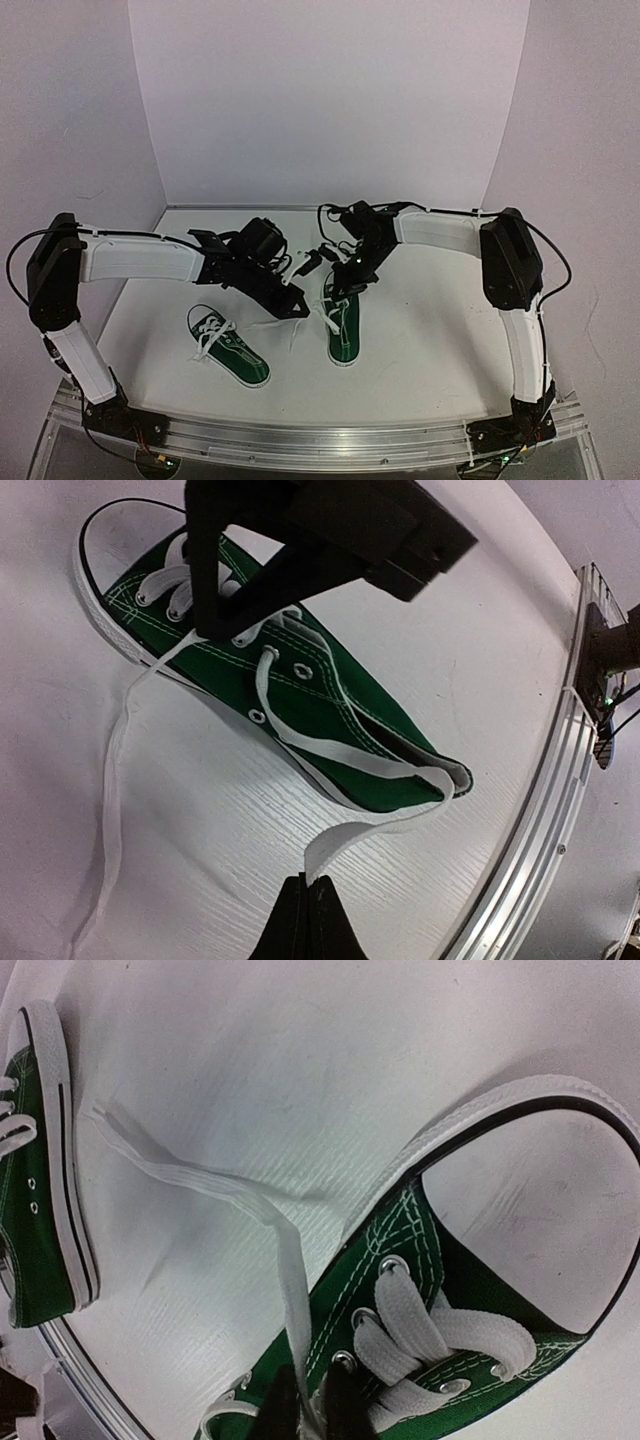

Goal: Tie the shoes

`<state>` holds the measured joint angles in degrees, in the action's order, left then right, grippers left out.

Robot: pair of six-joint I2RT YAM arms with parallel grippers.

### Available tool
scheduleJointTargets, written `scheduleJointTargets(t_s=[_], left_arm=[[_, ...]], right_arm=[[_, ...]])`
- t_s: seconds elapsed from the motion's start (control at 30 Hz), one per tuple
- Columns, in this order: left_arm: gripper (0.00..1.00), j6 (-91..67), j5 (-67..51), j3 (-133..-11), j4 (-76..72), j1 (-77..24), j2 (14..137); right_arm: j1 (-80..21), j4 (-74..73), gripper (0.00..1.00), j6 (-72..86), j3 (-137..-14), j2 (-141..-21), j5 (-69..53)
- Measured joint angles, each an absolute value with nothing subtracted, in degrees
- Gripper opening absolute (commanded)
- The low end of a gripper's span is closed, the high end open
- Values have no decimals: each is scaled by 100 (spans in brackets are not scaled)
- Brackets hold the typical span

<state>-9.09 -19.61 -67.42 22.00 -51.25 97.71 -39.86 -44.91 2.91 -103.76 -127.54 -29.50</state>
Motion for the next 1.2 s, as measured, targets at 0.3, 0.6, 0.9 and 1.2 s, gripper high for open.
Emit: scheduleJointTargets(t_s=[0.3,0.6,0.9,1.2], left_arm=[[0,-1198,-1297,-7243,1947,-4901,10194],[0,-1769,-679,-7319,908,-4757,10321],[0,-2430,-938,-7070,-1079,-4757,10693],[0,-3357,-1039,-7091,-1660,-4757,11171]], right_arm=[[-3986,-4521,0,368,-10370,-12562,-2997],[-3990,-4536,0,454,-10157,-12090,-3200],[-3990,-4450,0,485,-9826,-11998,-3289],[-3990,-4303,0,585,-9724,-11818,-3288]])
